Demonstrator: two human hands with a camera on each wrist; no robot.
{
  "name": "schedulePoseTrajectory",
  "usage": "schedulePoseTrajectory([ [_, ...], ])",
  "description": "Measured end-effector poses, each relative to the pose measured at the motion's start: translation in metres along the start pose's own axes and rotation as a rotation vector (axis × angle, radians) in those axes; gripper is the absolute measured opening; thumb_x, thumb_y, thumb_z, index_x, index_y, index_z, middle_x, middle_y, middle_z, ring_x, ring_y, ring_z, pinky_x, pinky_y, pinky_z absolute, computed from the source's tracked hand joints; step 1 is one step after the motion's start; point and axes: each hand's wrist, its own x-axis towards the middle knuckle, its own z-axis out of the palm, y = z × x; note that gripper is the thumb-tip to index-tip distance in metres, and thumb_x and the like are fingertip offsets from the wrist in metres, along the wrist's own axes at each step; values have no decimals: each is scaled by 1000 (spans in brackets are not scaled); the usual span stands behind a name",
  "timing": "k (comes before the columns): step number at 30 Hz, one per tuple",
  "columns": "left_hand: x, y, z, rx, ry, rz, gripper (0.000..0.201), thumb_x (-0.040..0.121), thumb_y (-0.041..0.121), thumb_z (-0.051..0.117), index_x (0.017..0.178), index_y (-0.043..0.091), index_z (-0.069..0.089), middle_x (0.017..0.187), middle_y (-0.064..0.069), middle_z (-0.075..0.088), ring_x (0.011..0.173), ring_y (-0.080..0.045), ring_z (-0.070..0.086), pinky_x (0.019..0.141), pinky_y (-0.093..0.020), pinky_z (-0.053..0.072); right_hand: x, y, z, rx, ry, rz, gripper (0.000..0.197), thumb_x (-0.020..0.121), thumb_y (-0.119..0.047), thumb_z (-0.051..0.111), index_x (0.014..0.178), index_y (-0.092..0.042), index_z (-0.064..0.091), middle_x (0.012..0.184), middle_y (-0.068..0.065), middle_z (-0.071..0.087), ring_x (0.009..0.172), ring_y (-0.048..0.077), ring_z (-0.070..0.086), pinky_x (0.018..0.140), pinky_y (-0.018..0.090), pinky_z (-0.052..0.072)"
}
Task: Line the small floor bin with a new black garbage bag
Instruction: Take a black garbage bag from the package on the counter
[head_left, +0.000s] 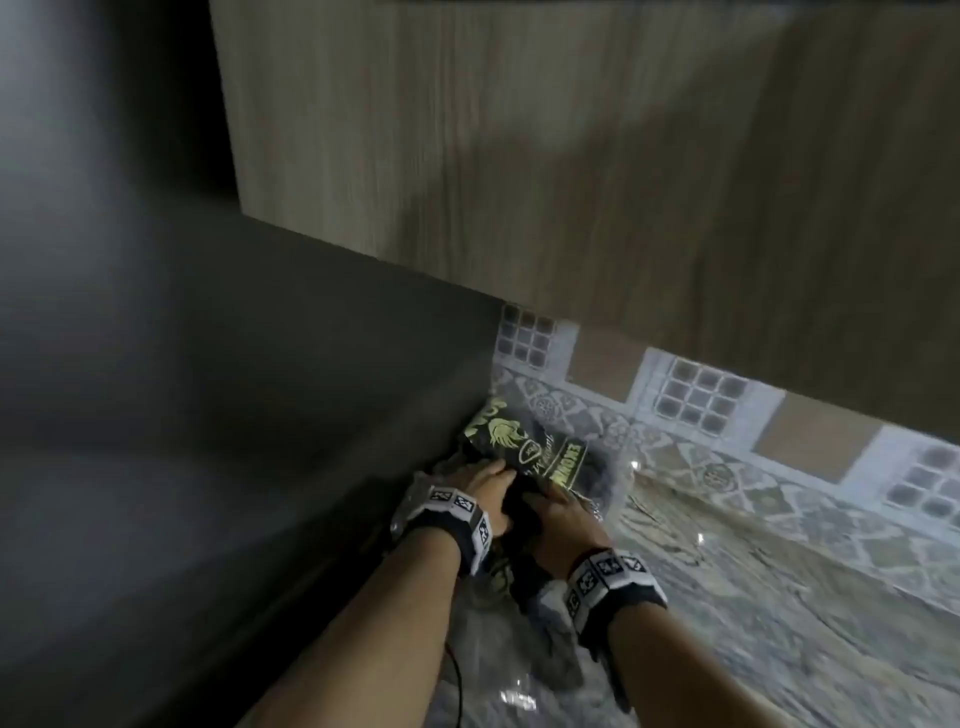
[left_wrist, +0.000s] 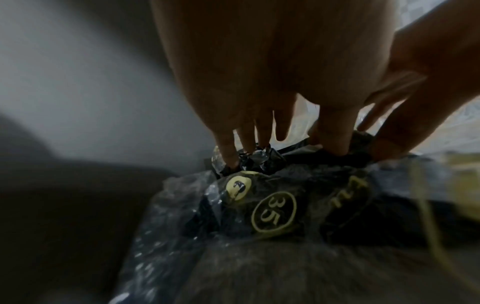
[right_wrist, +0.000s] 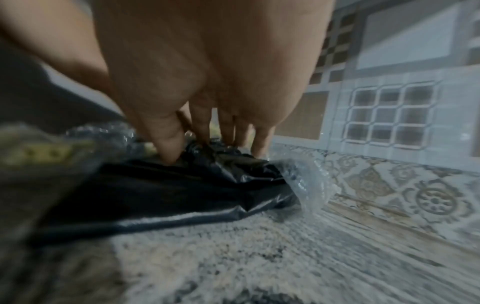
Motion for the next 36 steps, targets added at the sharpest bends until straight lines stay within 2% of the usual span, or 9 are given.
schedulePoseTrajectory([
  [2, 1, 6, -1, 50, -4, 14, 75, 88, 26, 56, 151, 20, 17, 163, -1, 7, 149, -24, 8, 119, -45, 20, -4, -1, 0, -97, 93, 2, 66, 83, -42, 55, 144, -26, 35, 148, 2, 38, 137, 26, 35, 114, 41, 26],
  [5, -1, 14, -6, 113, -48, 9, 76, 89, 22, 55, 152, 20, 12, 163, 1, 5, 149, -23, 6, 119, -47, 20, -2, 4, 0, -132, 137, 91, 72, 84, -35, 59, 146, -23, 25, 146, 4, 42, 136, 26, 37, 115, 44, 24],
  [10, -12, 24, -1, 99, -41, 31, 73, 89, 20, 57, 150, 17, 18, 161, -1, 15, 147, -24, 17, 116, -46, 27, -3, 12, 3, -165, 59, 228, 30, 93, -26, 46, 120, -18, 56, 126, 5, 64, 118, 26, 59, 101, 42, 44],
  [13, -13, 27, 1, 104, -6, 34, 76, 87, 19, 60, 150, 18, 17, 160, -2, 17, 146, -26, 19, 115, -48, 29, -7, 8, -4, -175, 97, 201, 27, 95, -22, 43, 113, -17, 62, 115, 5, 69, 107, 27, 65, 89, 38, 50],
  [19, -53, 44, -14, 65, 61, 64, 79, 85, 10, 66, 150, 17, 22, 160, -6, 16, 148, -26, 13, 118, -44, 22, -60, -12, -50, -105, 47, 136, 33, 90, -18, 47, 120, -23, 61, 114, 12, 69, 106, 33, 65, 87, 39, 52],
  [25, -150, 76, -61, 139, 278, 136, 30, 82, 17, 62, 112, 16, 66, 127, -5, 60, 134, -25, 40, 107, -39, 31, -149, -43, -112, -5, 142, 112, 30, 83, -18, 54, 108, -30, 68, 107, 8, 72, 102, 31, 65, 87, 35, 50],
  [30, -270, 95, -115, 68, 306, 108, 30, 90, 23, 57, 119, 22, 61, 117, -11, 67, 108, -34, 61, 89, -38, 49, -238, -99, -166, 61, 227, 130, 27, 86, -22, 49, 107, -26, 66, 105, 8, 71, 98, 32, 65, 83, 35, 50],
  [33, -347, 93, -150, -5, 352, 66, 22, 82, 28, 66, 104, 29, 64, 105, -8, 70, 99, -32, 65, 82, -39, 53, -287, -145, -194, 144, 208, 118, 27, 87, -25, 47, 108, -29, 64, 108, 7, 70, 100, 31, 64, 89, 39, 51],
  [36, -413, 90, -191, -20, 373, 54, 20, 79, 29, 70, 98, 29, 64, 105, -3, 70, 97, -27, 64, 82, -39, 53, -323, -189, -219, 285, 224, 54, 21, 89, -18, 52, 102, -18, 68, 106, 13, 70, 102, 32, 63, 91, 38, 48],
])
